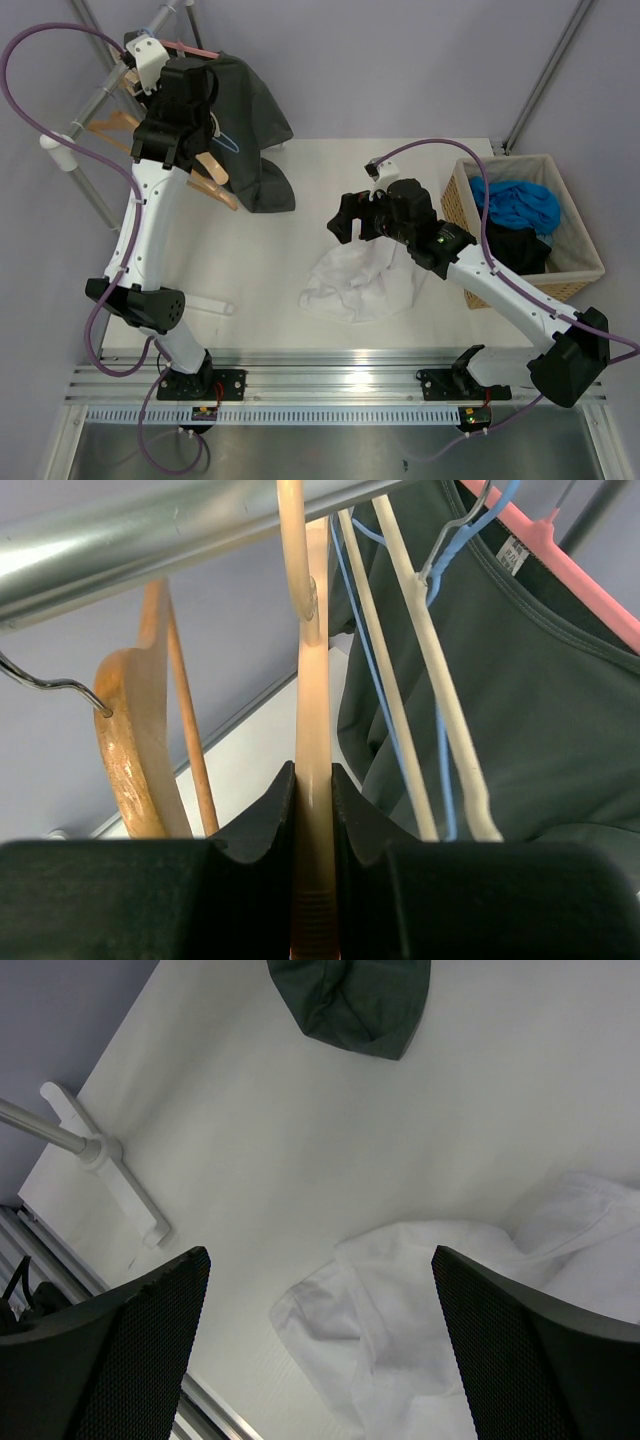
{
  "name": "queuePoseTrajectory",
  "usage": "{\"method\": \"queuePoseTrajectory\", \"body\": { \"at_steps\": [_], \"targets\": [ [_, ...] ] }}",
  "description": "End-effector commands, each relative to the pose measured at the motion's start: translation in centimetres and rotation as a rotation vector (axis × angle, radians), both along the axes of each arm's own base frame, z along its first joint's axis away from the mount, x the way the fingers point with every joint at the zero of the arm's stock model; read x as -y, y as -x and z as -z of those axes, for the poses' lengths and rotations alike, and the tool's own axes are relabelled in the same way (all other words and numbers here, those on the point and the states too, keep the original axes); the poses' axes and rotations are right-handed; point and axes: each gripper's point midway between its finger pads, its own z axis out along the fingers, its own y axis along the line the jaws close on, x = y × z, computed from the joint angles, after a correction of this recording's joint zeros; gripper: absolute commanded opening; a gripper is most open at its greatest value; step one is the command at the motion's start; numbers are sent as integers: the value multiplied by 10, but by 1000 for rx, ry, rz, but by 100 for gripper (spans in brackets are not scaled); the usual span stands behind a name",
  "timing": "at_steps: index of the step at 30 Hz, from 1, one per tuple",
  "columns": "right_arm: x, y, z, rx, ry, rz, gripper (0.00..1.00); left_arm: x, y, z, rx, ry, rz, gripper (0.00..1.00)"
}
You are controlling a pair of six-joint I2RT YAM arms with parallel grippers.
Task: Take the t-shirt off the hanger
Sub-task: Place the hanger at the clothesline.
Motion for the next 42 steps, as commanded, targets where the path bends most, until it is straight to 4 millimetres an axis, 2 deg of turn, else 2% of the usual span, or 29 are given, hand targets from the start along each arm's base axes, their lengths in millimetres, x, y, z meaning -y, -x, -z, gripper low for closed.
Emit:
{"method": "queuePoseTrajectory", "body": {
  "at_steps": [1, 6, 12, 15, 16, 18, 19, 22, 23, 29, 31, 32, 35, 39, 40, 42],
  "targets": [
    [-8, 3, -28, 57, -35, -37, 100, -3, -3, -10, 64, 27, -13, 0],
    [-9, 4, -28, 56, -38, -43, 100, -4, 1, -6, 62, 35, -22, 4],
    [-8, 4, -28, 57, -38, -40, 100, -1, -4, 1, 50, 42, -8, 6],
    [-8, 4, -28, 56, -38, -38, 99, -1, -2, 0, 58, 50, -7, 12],
    [-9, 4, -27, 54, -38, -39, 99, -1, -1, -3, 63, 53, -2, 26],
    [-9, 4, -28, 54, -40, -42, 99, 2, 0, -6, 70, 61, 19, 44],
    [-9, 4, -27, 52, -40, -43, 100, 2, 2, -8, 73, 62, 29, 62],
    [-10, 5, -29, 54, -45, -47, 99, 6, 9, -19, 88, 69, 81, 87],
    [-10, 5, -29, 54, -47, -48, 100, 8, 15, -28, 111, 81, 103, 99],
    [-12, 8, -33, 58, -64, -53, 99, 23, 44, -43, 176, 166, 229, 99],
    [-12, 9, -33, 56, -61, -59, 100, 34, 54, -47, 190, 196, 304, 99],
    [-11, 9, -33, 59, -59, -52, 99, 47, 56, -48, 188, 217, 386, 99],
    [-7, 8, -37, 76, -65, -33, 100, 71, 67, -56, 210, 249, 514, 99],
    [-2, 5, -40, 83, -72, 3, 100, 128, 85, -69, 223, 223, 759, 99],
    [-1, 4, -40, 84, -73, 11, 99, 155, 95, -66, 208, 218, 840, 99],
    [3, 1, -39, 77, -73, 50, 99, 178, 104, -64, 211, 206, 908, 99]
  ]
}}
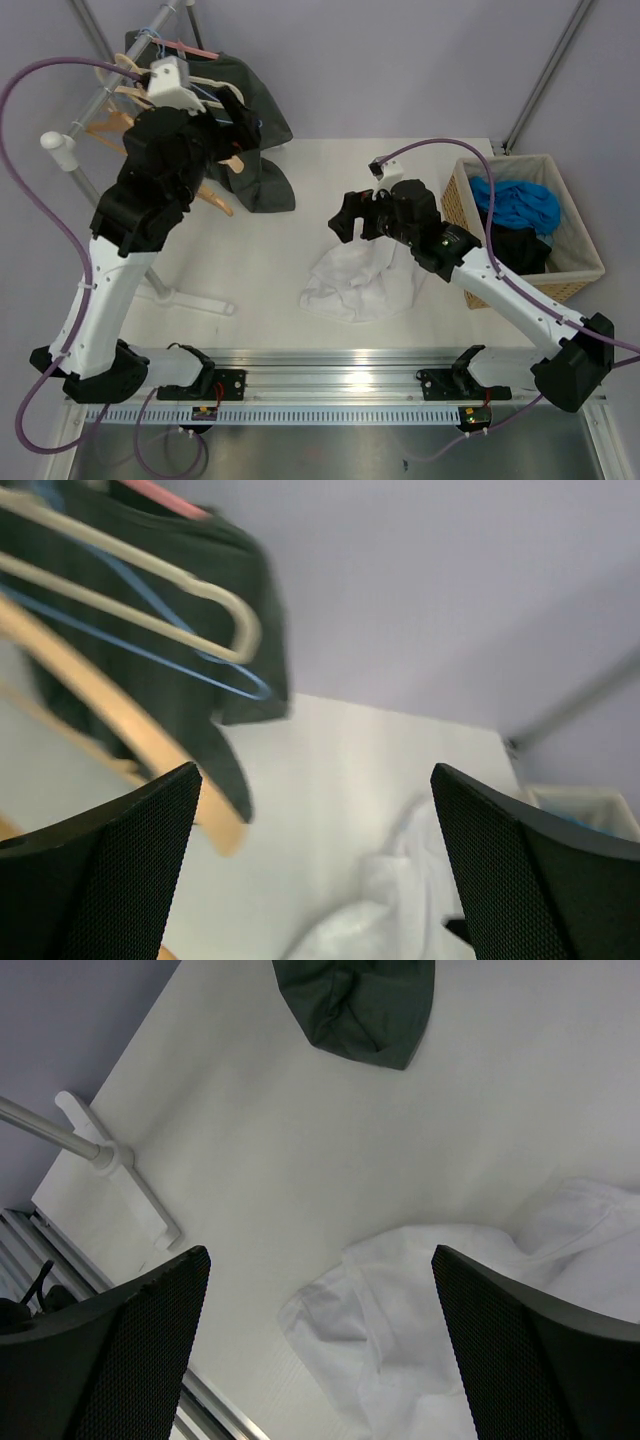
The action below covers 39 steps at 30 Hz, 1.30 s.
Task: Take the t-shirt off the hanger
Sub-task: Place the hanger at the clothesline, then pick up the T-shirt from the center of the board.
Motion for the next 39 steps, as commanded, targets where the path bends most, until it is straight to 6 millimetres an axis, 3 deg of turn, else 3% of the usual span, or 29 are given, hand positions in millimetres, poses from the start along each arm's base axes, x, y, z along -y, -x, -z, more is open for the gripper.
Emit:
{"method": "queuePoseTrajectory", "body": {
  "at_steps": [1, 2, 4, 5, 7, 8, 9, 11, 13, 14, 15, 16, 20, 21, 22, 23, 25, 27, 33, 34, 35, 38, 39],
  "targets": [
    [4, -4, -29, 57, -56, 58, 100, 67, 19, 2, 46, -28, 247, 99],
    [13, -10, -28, 61, -45, 123, 99, 75, 26, 22, 26, -38, 281, 99],
    [25, -13, -21, 40, -52, 206, 100, 88, 37, 24, 82, 7, 327, 99],
    [36, -20, -20, 45, -42, 283, 99, 85, 47, 49, 67, 5, 344, 99],
    [49, -23, -5, -5, -28, 370, 100, 85, 55, 55, 123, 46, 370, 99],
    [54, -25, 3, -21, -10, 402, 99, 94, 56, 84, 128, 41, 413, 99],
    [56, -26, 21, -74, 15, 427, 99, 88, 70, 82, 173, 69, 436, 99],
    [58, -26, 43, -145, 48, 455, 99, 96, 80, 103, 169, 66, 510, 99],
    [62, -21, 78, -241, 85, 504, 99, 101, 86, 135, 120, 50, 551, 99],
    [64, -21, 89, -268, 64, 542, 100, 105, 90, 143, 109, 56, 583, 99],
    [61, -24, 93, -266, 33, 551, 99, 108, 91, 166, 66, 47, 595, 99],
    [66, -17, 117, -302, 51, 563, 100, 108, 94, 172, 56, 51, 607, 99],
    [60, -13, 156, -414, 55, 583, 99, 111, 103, 212, -15, 69, 638, 99],
    [65, -9, 178, -469, 122, 612, 99, 111, 105, 220, -26, 60, 645, 98],
    [66, -15, 178, -476, 127, 645, 100, 111, 108, 238, -56, 44, 651, 98],
    [74, -18, 195, -497, 177, 713, 99, 110, 110, 243, -54, 41, 652, 98],
    [76, -23, 203, -505, 220, 752, 99, 109, 113, 254, -62, 23, 661, 99],
    [81, -27, 224, -522, 274, 787, 99, 108, 115, 269, -66, 9, 657, 99],
    [56, -36, 257, -584, 240, 729, 99, 116, 112, 299, -102, -7, 673, 99],
    [54, -35, 263, -594, 250, 713, 92, 119, 112, 300, -109, -7, 685, 99],
    [52, -37, 263, -589, 250, 703, 92, 120, 111, 302, -118, -6, 684, 99],
    [53, -43, 259, -557, 244, 703, 17, 125, 115, 308, -144, 3, 713, 99],
    [55, -43, 256, -554, 253, 706, 0, 125, 115, 307, -142, 4, 712, 99]
  ]
}}
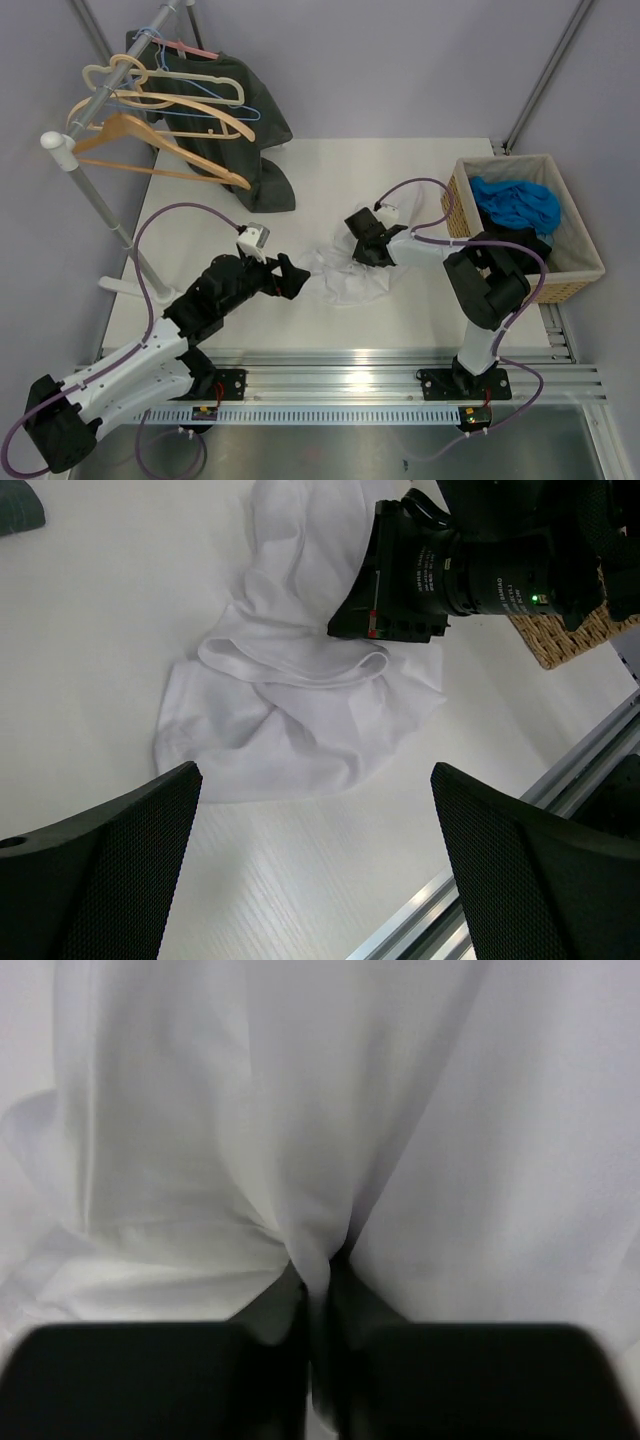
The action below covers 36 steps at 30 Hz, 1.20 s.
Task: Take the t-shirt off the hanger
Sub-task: Pick up the T-shirt from the center of the board, then place the T-shirt in the bin.
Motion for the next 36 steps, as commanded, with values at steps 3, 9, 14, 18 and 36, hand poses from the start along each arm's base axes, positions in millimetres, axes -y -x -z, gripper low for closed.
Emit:
{"method": "queuePoseTrajectory", "body": {
  "at_steps": [3, 9, 14, 18, 36],
  "targets": [
    [-2, -13, -25, 46, -6, -22, 0, 11, 3, -27, 57, 103, 40, 99],
    [27, -42, -208, 375, 13, -48, 0, 9, 4, -29, 89, 91, 43, 99],
    [94, -37, -344, 638, 31, 59, 0, 13, 9, -35, 103, 117, 79, 99],
    [168, -34, -424, 782, 110, 239, 0, 12, 12, -40, 116, 134, 84, 99],
    [269, -17, -462, 793, 271, 511, 0, 10, 13, -40, 99, 128, 78, 99]
  ]
}}
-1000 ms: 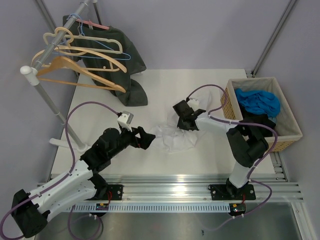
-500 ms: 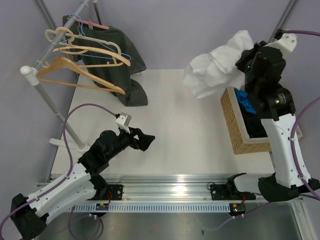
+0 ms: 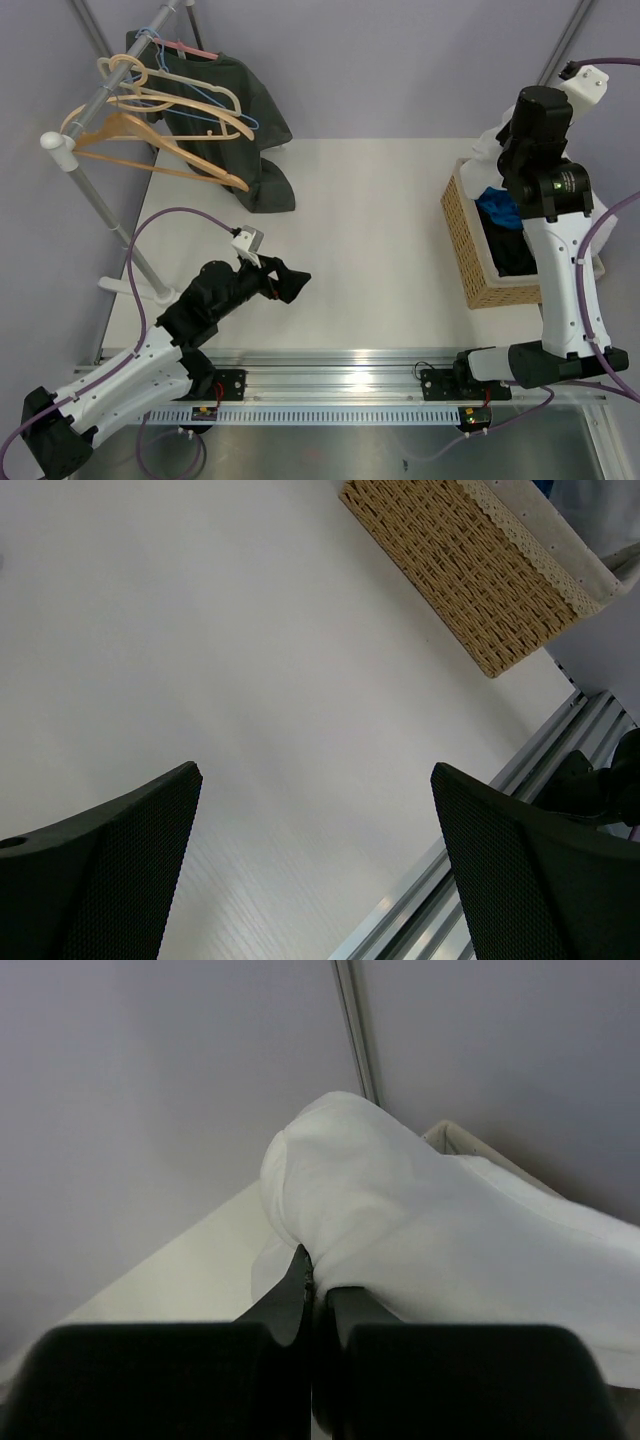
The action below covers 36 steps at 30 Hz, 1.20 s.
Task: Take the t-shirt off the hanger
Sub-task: Place the T-shirt in the bin.
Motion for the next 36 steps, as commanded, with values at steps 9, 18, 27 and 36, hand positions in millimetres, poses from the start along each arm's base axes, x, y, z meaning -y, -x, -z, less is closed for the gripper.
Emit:
{"method": "queuePoseTrajectory", "body": {
  "at_steps": [9, 18, 27, 36],
  "targets": [
    [13, 1, -6, 30, -29, 60, 0, 6, 0, -15, 27, 22, 22, 99],
    [109, 7, 110, -216, -64, 361, 0, -10, -10, -11, 14, -20, -82, 99],
    [101, -18, 244, -333, -204, 257, 2, -10, -8, -14, 22, -13, -77, 99],
    [77, -40, 377, -640, -436, 138, 5, -13, -11, -10, 15, -30, -102, 99]
  ]
}}
